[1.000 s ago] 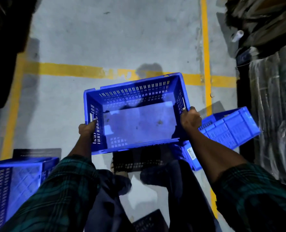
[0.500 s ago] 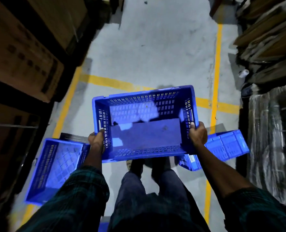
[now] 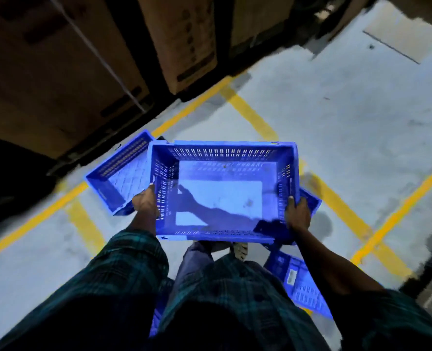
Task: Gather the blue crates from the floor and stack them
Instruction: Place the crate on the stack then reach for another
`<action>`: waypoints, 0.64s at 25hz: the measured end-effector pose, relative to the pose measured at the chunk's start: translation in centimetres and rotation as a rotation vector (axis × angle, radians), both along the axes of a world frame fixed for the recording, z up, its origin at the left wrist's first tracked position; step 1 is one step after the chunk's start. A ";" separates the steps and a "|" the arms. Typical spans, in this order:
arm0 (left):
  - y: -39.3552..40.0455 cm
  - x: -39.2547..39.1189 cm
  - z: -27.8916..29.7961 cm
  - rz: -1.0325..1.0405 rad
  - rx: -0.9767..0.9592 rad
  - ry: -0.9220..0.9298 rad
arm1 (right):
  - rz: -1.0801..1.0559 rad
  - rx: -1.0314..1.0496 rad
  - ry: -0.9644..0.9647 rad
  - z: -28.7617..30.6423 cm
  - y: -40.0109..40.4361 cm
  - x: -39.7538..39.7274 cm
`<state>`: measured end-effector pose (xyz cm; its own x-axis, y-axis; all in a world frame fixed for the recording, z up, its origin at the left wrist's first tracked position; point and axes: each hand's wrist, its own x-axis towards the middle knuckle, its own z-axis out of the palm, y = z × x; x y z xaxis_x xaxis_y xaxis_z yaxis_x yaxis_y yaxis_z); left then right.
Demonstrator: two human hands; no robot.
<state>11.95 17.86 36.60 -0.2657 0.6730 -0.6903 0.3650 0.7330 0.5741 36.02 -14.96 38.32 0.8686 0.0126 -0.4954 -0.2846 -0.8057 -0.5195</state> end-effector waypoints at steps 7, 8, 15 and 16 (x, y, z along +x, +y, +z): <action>0.9 -16.4 -0.8 0.485 -0.083 -0.056 | 0.502 0.006 -0.047 0.3 15.4 -3.6; 1.1 -18.3 -1.0 0.545 -0.084 -0.068 | 0.544 -0.009 -0.042 0.4 17.5 -4.5; 6.3 -24.5 -1.2 0.788 -0.065 -0.147 | 0.695 -0.033 -0.055 -0.6 30.0 -8.1; 7.4 -24.8 -1.0 0.817 -0.058 -0.144 | 0.701 -0.027 -0.056 -0.8 31.7 -8.3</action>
